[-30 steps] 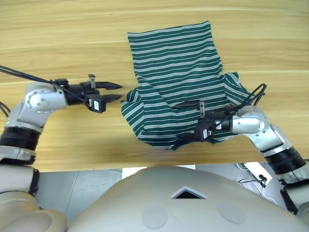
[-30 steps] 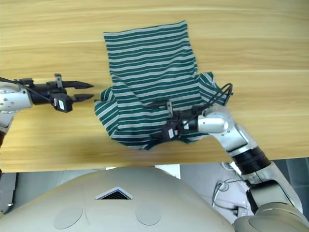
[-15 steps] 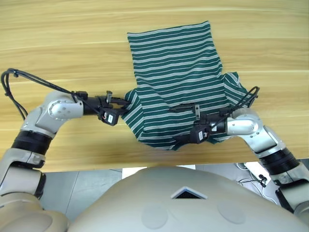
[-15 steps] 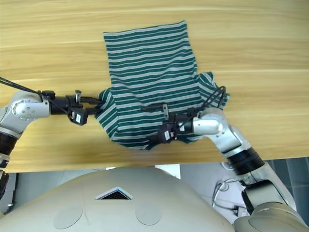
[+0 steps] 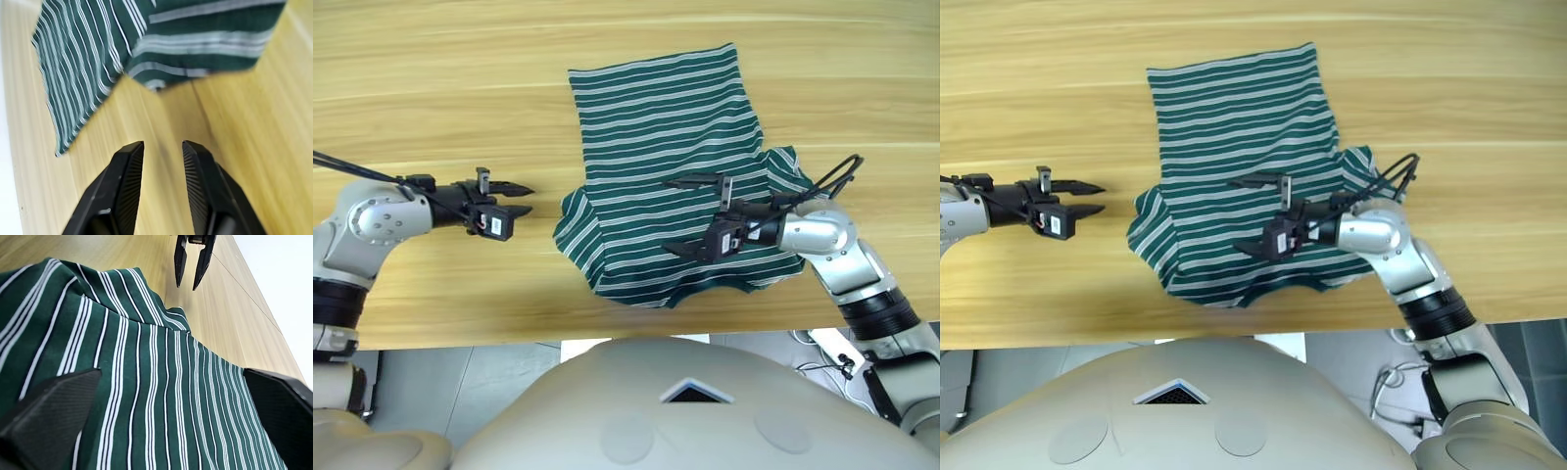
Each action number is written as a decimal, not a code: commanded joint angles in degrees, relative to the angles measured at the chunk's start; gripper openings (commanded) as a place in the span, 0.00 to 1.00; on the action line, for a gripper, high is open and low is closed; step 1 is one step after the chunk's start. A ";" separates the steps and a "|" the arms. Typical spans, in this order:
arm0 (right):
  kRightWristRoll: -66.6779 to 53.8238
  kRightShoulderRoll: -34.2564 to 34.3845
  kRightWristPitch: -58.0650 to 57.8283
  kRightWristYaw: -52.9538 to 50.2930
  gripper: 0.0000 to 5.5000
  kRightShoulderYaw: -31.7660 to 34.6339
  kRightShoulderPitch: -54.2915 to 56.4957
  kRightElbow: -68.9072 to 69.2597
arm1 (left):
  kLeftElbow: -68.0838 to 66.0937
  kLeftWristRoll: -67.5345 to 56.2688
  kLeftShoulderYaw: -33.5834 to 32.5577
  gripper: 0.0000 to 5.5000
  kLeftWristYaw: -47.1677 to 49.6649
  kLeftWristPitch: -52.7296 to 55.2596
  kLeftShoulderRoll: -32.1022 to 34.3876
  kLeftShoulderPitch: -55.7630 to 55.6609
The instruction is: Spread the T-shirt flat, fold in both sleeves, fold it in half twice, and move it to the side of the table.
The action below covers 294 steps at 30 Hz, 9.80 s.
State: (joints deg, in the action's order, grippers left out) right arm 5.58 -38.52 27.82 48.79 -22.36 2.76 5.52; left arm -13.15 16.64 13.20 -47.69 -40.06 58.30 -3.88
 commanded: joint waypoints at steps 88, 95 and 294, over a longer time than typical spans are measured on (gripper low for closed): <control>0.01 -1.72 0.47 -2.53 0.98 9.52 -0.87 -2.15 | -1.66 0.25 3.32 0.33 -0.14 -0.88 -1.24 0.11; 0.42 -1.74 0.44 -2.60 0.98 9.32 -1.20 -1.56 | -3.66 1.98 2.33 0.12 0.58 -0.32 -0.79 -1.36; 18.34 -15.87 -2.47 -15.54 0.98 27.26 -25.17 -7.21 | -1.97 3.58 1.34 0.87 19.60 1.78 -18.17 -10.92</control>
State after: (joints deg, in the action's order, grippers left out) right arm 23.33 -55.02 25.27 32.27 7.60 -21.44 -0.27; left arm -14.75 20.01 14.74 -27.75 -38.41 39.99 -14.31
